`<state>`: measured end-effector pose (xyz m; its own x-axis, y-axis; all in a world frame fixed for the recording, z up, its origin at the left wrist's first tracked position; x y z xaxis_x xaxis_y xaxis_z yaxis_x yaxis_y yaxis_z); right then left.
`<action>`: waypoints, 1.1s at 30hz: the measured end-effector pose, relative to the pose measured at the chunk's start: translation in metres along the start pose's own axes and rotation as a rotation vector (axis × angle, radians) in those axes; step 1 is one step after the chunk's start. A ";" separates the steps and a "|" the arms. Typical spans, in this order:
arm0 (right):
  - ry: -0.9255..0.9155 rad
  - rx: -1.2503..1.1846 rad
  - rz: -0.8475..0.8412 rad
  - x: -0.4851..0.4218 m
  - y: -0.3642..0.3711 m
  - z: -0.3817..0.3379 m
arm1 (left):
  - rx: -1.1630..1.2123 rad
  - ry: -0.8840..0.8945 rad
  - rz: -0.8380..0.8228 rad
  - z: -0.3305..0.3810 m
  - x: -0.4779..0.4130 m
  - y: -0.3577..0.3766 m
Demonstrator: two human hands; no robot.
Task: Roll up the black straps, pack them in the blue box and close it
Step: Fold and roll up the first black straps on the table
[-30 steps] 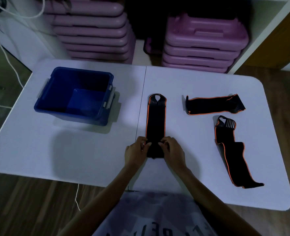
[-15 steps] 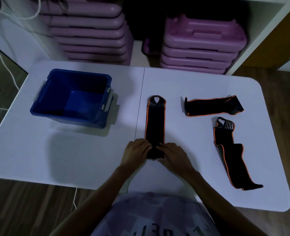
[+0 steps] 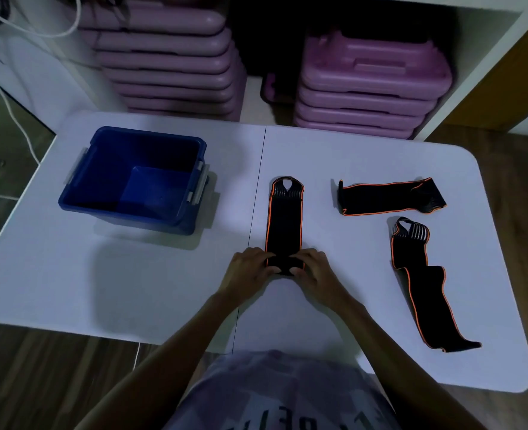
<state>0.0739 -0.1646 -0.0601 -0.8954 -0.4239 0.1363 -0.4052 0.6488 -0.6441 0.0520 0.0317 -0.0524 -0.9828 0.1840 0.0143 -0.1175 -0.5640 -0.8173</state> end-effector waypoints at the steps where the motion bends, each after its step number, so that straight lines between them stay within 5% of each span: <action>1: 0.031 -0.027 -0.010 -0.003 -0.002 -0.002 | 0.041 -0.059 0.013 0.001 -0.002 0.001; 7: 0.129 -0.096 0.054 -0.021 -0.002 -0.004 | 0.203 -0.360 0.052 0.010 -0.019 -0.002; 13: 0.179 0.023 0.170 -0.028 0.006 -0.006 | 0.236 -0.474 0.098 0.012 -0.025 -0.006; 16: 0.158 0.044 0.225 -0.024 0.009 -0.006 | 0.189 -0.361 0.129 0.012 -0.025 -0.003; 26: 0.151 -0.029 0.185 -0.009 0.007 -0.005 | -0.019 -0.053 -0.135 0.002 0.001 -0.003; 33: 0.078 0.009 0.061 0.002 0.001 0.004 | -0.076 -0.052 -0.190 0.009 0.006 0.002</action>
<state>0.0721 -0.1673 -0.0638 -0.9302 -0.3330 0.1545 -0.3480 0.6662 -0.6596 0.0451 0.0246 -0.0486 -0.9502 0.2383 0.2010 -0.2928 -0.4604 -0.8380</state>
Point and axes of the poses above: each hand's wrist, its own x-axis away from the middle knuckle, its own y-axis out of the palm, z = x × y, the point moved 1 cm from there along -x, towards the middle knuckle, and after that the axes turned 4 degrees about x, right-handed, at the moved point
